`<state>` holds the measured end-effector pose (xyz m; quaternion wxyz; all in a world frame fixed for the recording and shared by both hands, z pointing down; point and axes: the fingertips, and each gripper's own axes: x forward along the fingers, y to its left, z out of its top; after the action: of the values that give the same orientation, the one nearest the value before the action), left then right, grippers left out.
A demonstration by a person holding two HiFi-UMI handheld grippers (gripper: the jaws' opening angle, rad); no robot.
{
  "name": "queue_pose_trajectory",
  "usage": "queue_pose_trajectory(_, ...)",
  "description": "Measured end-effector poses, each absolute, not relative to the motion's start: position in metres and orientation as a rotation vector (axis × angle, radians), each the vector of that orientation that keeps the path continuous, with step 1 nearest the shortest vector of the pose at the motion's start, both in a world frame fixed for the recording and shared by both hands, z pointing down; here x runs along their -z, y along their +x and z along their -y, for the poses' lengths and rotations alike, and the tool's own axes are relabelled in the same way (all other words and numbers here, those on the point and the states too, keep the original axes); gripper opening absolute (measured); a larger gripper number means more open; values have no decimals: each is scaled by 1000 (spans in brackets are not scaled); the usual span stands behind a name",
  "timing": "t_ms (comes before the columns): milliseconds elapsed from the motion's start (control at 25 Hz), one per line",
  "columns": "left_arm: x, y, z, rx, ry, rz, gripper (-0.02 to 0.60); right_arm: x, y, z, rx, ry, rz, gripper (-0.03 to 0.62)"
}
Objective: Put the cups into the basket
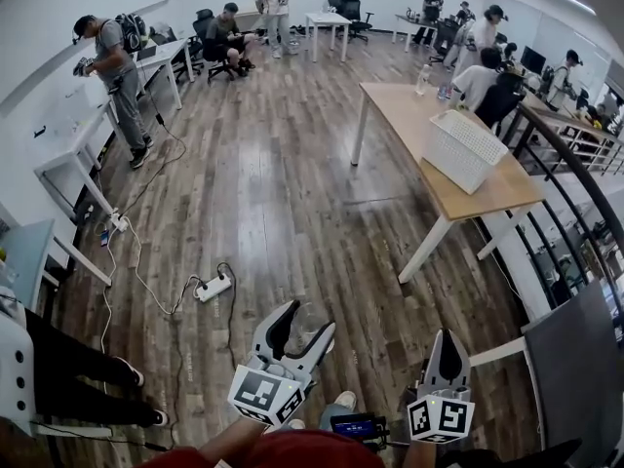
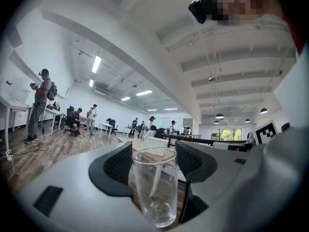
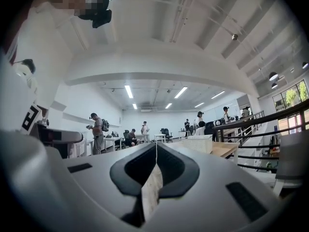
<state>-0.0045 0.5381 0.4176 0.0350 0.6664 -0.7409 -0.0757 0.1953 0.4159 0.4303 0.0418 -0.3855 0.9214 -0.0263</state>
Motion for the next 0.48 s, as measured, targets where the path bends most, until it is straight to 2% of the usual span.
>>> queue_pose_trajectory(480,-398,10,-437,226,2049,2291,284,-417,212,-316,138,-1171,-2810,12)
